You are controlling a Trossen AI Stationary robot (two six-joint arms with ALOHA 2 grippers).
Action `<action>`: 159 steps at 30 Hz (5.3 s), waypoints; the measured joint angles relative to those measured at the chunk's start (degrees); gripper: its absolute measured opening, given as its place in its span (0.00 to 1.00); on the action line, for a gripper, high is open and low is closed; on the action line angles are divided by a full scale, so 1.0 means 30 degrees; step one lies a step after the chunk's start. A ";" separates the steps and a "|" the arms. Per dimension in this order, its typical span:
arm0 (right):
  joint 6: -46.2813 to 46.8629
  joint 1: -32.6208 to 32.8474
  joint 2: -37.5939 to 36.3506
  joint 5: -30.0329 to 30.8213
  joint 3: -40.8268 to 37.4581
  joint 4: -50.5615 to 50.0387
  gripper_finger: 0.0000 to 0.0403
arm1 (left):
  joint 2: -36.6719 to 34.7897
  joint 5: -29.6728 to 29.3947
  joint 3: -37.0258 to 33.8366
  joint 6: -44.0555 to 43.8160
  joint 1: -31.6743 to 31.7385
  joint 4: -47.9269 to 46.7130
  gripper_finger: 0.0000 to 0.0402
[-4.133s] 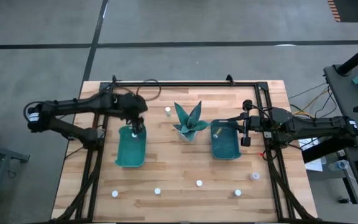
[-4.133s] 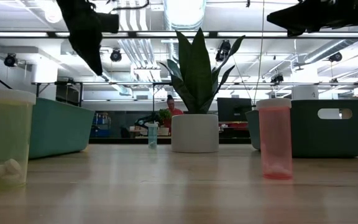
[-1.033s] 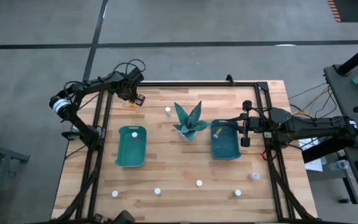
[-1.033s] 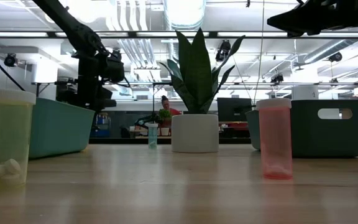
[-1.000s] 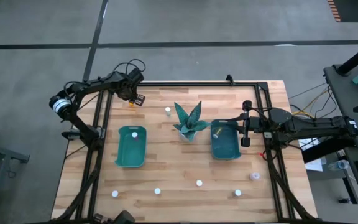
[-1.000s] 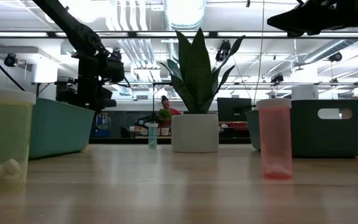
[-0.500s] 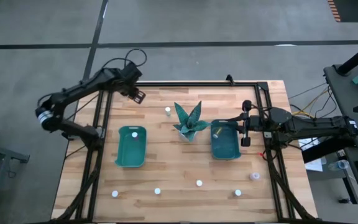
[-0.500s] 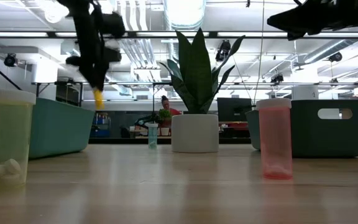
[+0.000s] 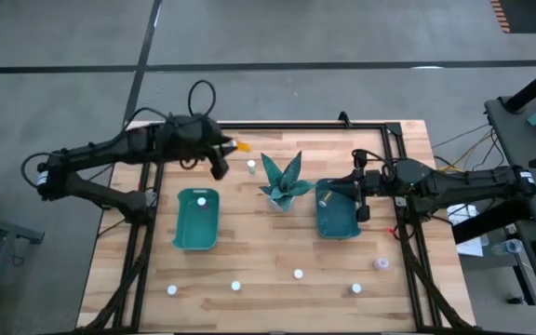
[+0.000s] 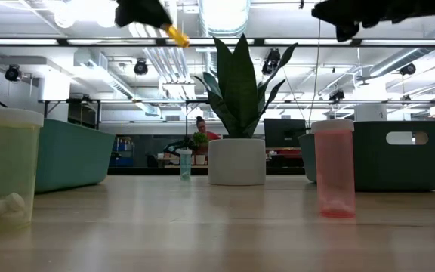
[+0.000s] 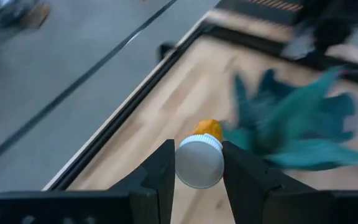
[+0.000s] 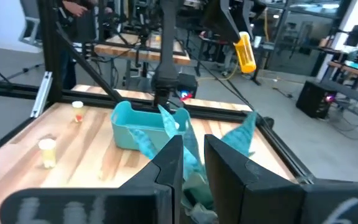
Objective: Pick and place medicine bottles into bin by pill shape (circle, oval)
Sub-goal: Put the orange tablet bottle into the blue bin
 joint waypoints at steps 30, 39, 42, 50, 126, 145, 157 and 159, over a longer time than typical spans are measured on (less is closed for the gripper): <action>0.1533 0.2022 0.3550 0.0074 0.8905 -1.0749 0.14 | 0.7046 0.0005 0.1185 0.5361 -0.5213 0.9494 0.23; 0.1784 0.2016 0.5872 0.1540 1.1377 -1.3058 0.31 | 0.7731 0.0008 0.1182 0.6541 -0.5458 1.0578 0.23; 0.1803 0.2009 0.6800 0.2545 1.2334 -1.4041 0.38 | 0.7731 0.0005 0.1111 0.7433 -0.5574 1.0829 0.23; 0.2009 0.2009 0.9186 0.2595 1.4428 -1.5501 0.50 | 0.7731 -0.0002 0.0930 0.9561 -0.5702 1.1550 0.23; 0.4005 0.1777 0.9762 0.0475 0.7403 -2.0560 0.23 | 0.3327 -0.0075 0.0274 1.0534 -0.5818 1.0480 0.33; 0.1775 -0.0048 1.0313 0.0409 0.3594 -1.5700 0.23 | 0.3301 -0.0075 0.0274 1.0548 -0.5818 1.0493 0.33; 0.1969 -0.0045 1.0331 0.0354 0.2228 -1.4176 0.23 | 0.3301 -0.0075 0.0274 1.0548 -0.5818 1.0493 0.33; 0.1851 -0.0045 1.0327 0.0356 0.2047 -1.3928 0.23 | 0.3301 -0.0075 0.0274 1.0548 -0.5818 1.0493 0.33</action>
